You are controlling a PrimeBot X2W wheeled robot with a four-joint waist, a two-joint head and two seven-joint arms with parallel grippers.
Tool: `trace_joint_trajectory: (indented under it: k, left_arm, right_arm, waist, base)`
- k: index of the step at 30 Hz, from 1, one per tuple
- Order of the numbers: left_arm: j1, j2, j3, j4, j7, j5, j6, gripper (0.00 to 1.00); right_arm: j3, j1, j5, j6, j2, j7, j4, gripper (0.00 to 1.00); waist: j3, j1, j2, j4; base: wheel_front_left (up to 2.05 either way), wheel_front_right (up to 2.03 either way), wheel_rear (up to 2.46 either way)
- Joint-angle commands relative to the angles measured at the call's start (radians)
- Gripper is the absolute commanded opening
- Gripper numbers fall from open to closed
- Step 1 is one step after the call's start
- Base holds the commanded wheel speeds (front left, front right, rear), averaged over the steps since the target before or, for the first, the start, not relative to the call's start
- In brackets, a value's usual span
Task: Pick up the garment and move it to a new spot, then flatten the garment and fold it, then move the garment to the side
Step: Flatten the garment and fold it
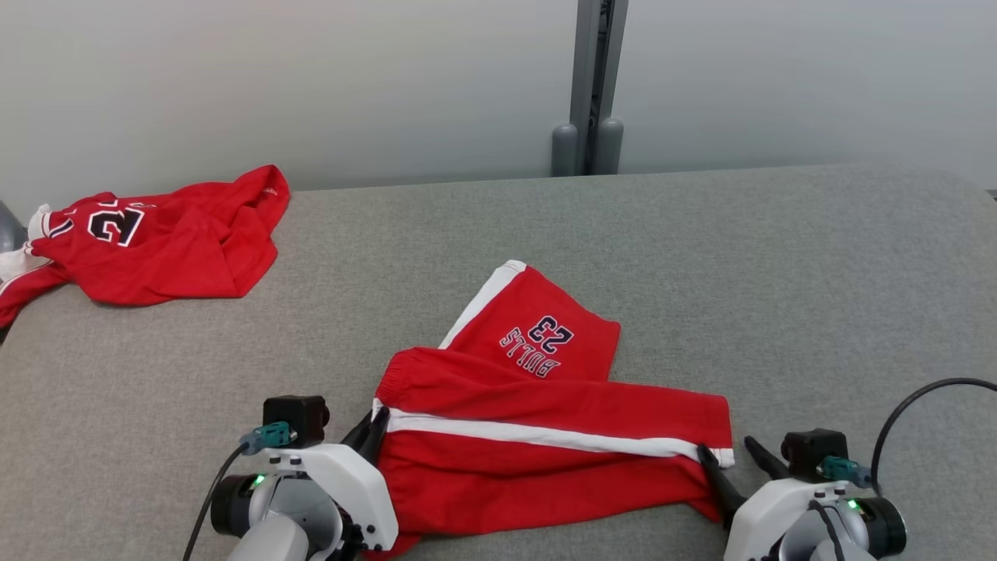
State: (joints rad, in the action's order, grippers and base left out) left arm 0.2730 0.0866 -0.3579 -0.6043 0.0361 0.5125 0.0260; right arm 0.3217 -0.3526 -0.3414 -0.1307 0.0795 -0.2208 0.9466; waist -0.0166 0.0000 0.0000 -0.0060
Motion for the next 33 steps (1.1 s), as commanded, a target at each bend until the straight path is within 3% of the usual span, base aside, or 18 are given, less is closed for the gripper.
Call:
trace_joint_trajectory:
  k: [1, 5, 6, 9, 13, 15, 16, 27, 33]
  left_arm:
    - [-0.007, 0.009, 0.000, 0.005, 0.000, 0.006, -0.004, 0.00]
    - [-0.006, 0.012, -0.002, 0.008, 0.003, 0.008, -0.007, 0.00]
    - [-0.006, 0.013, -0.003, 0.009, 0.002, 0.009, -0.007, 0.00]
    - [-0.005, 0.015, -0.005, 0.011, 0.003, 0.009, -0.008, 0.00]
    - [-0.005, 0.016, -0.009, 0.012, 0.003, 0.011, -0.009, 0.00]
    - [-0.005, 0.017, -0.010, 0.012, 0.003, 0.014, -0.008, 0.00]
    - [-0.005, 0.017, -0.011, 0.012, 0.003, 0.015, -0.008, 0.00]
    - [-0.008, 0.018, 0.002, 0.044, -0.067, 0.025, -0.002, 0.00]
    - [-0.023, 0.020, 0.014, 0.096, -0.115, 0.034, 0.001, 0.00]
  right_arm:
    - [-0.004, -0.002, -0.020, 0.000, 0.007, -0.010, 0.007, 1.00]
    - [0.025, 0.008, -0.079, 0.000, -0.004, 0.005, 0.008, 0.97]
    - [0.035, 0.006, -0.090, 0.000, -0.004, 0.005, 0.006, 0.89]
    - [0.063, -0.005, -0.118, 0.000, -0.001, 0.007, 0.001, 0.49]
    - [0.095, -0.011, -0.155, 0.000, 0.002, 0.011, -0.010, 0.29]
    - [0.108, -0.014, -0.169, 0.000, 0.007, 0.010, -0.013, 0.14]
    - [0.115, -0.016, -0.175, 0.000, 0.008, 0.009, -0.016, 0.01]
    - [0.131, -0.041, -0.241, 0.000, 0.049, -0.023, -0.091, 0.00]
    - [0.135, -0.031, -0.307, 0.000, 0.112, -0.017, -0.245, 0.00]
  waist:
    - [-0.001, 0.0000, 0.0000, -0.002]
    - [-0.004, 0.0000, 0.0000, -0.006]
    - [-0.005, 0.0000, 0.0000, -0.007]
    - [-0.007, 0.0000, 0.0000, -0.007]
    - [-0.005, 0.0000, 0.0000, -0.007]
    - [-0.004, 0.0000, 0.0000, -0.006]
    - [-0.004, 0.0000, 0.0000, -0.006]
    - [0.010, 0.0000, 0.0000, -0.013]
    - [0.033, 0.0000, 0.0000, -0.021]
  base:
    - [0.00, 0.00, 0.00]
    - [0.00, 0.00, 0.00]
    - [0.00, 0.00, 0.00]
    - [0.00, 0.00, 0.00]
    - [0.00, 0.00, 0.00]
    - [0.00, 0.00, 0.00]
    - [0.00, 0.00, 0.00]
    - [0.00, 0.00, 0.00]
    - [0.00, 0.00, 0.00]
